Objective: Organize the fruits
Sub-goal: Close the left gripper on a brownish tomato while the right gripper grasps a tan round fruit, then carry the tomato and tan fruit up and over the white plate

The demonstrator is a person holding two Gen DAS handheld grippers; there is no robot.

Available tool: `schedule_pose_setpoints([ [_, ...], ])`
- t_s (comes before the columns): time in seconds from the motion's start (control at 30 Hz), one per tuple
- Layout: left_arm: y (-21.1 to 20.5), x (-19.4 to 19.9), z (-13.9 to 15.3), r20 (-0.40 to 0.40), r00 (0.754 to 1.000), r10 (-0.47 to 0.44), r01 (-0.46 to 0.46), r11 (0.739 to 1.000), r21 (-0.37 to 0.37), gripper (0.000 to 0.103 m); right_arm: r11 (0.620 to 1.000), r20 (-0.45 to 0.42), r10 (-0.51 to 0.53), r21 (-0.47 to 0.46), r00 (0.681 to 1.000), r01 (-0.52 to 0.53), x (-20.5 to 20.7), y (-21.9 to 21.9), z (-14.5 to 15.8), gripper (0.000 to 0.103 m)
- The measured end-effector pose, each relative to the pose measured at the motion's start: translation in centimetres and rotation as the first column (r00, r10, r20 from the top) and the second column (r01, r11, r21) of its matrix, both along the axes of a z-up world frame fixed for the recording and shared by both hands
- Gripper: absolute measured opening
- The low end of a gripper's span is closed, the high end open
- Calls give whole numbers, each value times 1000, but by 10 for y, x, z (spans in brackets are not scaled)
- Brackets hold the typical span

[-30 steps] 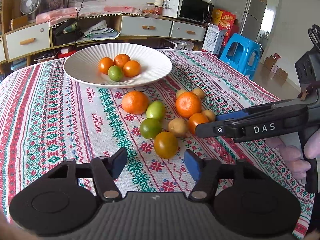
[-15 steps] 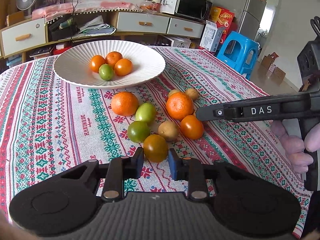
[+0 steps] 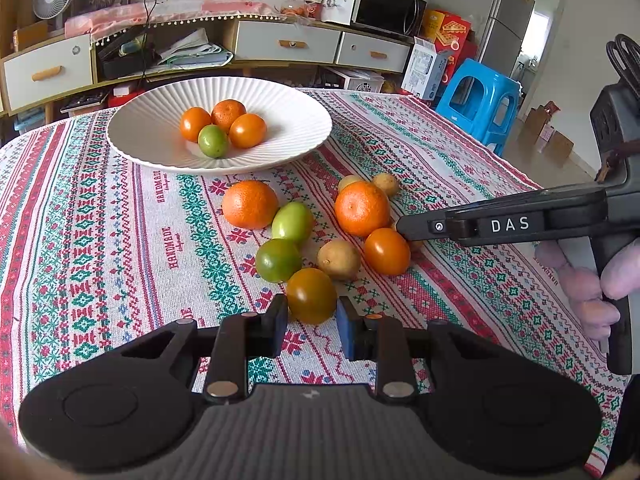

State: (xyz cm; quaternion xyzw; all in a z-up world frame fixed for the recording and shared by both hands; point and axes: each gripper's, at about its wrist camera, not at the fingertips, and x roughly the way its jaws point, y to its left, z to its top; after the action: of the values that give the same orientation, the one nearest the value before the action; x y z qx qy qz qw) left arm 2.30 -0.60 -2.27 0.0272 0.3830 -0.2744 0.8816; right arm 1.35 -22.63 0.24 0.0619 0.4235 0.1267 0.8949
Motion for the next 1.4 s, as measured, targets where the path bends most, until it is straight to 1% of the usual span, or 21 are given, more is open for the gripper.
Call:
schedule_pose_setpoints([
  [0.17, -4, 0, -2, 10, 1000, -5, 5, 1000, 14, 28, 1000, -22, 9, 9, 1000, -9, 0, 5, -3, 31],
  [0.23, -5, 0, -2, 13, 1000, -3, 3, 1000, 15, 28, 1000, -47, 13, 7, 999, -12, 1, 8, -7, 31],
  [0.27, -5, 0, -2, 15, 1000, -4, 4, 1000, 17, 28, 1000, -45, 13, 5, 999, -13, 0, 10, -7, 30],
  [0.33, -6, 0, -1, 18, 1000, -6, 5, 1000, 23, 28, 999, -38, 36, -5, 999, -36, -2, 14, -6, 23],
  [0.53, -6, 1, 4, 17, 1000, -6, 6, 1000, 17, 27, 1000, -43, 29, -4, 999, -29, -1, 15, -3, 23],
  [0.77, 0, -1, 11, 17, 1000, -2, 2, 1000, -4, 27, 1000, -17, 24, 1, 1000, -24, -3, 13, 5, 23],
  [0.9, 2, -1, 17, 22, 1000, 3, -3, 1000, -21, 27, 1000, 13, 26, 15, 1000, -26, 0, 12, 13, 23],
  [1.4, 5, 18, 38, 47, 996, 70, -66, 995, -81, 27, 996, 95, 28, 80, 995, -35, 25, 17, 38, 23],
])
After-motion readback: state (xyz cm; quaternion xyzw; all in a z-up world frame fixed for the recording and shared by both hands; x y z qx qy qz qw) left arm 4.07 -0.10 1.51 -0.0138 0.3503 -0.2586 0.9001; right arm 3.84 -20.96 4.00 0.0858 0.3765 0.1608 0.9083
